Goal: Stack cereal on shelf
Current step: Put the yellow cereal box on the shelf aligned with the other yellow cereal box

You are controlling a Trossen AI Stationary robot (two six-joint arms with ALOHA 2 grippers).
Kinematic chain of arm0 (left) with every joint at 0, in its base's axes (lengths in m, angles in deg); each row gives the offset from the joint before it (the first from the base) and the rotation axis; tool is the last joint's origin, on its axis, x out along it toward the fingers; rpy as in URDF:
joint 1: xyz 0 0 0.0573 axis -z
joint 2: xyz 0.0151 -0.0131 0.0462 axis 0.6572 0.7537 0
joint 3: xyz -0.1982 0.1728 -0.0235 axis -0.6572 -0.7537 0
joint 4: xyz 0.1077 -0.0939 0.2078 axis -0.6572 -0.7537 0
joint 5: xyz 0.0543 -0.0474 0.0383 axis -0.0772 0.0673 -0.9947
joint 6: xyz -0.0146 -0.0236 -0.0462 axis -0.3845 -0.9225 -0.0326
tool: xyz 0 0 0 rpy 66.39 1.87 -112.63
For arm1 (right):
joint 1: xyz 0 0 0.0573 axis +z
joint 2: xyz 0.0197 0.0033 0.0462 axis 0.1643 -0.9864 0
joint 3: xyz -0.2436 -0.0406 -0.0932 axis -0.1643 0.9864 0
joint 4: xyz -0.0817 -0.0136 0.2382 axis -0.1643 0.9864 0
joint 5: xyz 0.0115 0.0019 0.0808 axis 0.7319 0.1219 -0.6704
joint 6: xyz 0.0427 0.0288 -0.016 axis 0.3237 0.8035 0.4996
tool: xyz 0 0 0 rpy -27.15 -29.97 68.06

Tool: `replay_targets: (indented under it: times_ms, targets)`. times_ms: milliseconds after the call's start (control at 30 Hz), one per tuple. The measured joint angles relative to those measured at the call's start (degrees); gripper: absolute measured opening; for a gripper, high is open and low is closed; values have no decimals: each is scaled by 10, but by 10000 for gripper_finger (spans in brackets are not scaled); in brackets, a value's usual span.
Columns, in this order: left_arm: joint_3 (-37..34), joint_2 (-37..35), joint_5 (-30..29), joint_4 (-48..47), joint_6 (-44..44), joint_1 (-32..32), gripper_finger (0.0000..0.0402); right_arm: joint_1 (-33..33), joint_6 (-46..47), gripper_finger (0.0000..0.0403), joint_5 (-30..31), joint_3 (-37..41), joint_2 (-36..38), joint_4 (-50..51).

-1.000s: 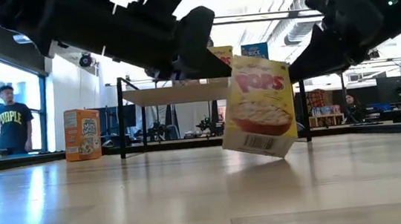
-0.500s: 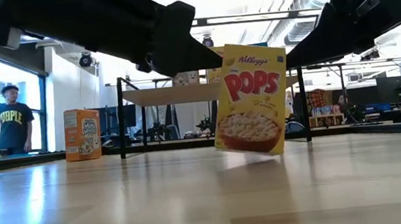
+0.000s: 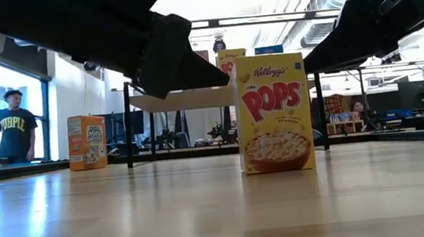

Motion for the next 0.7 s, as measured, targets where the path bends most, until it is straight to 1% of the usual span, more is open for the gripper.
replay_targets:
  times_ms: [400, 500, 700]
  targets:
    - [0, -1, -3, -25, -36, 9, 10, 0, -4, 87, -3, 0, 0, 2]
    - [0, -3, -6, -40, -47, 11, 10, 0, -4, 116, -3, 0, 0, 2]
    - [0, -8, -6, -78, -77, 16, 10, 0, -1, 197, -6, 0, 0, 3]
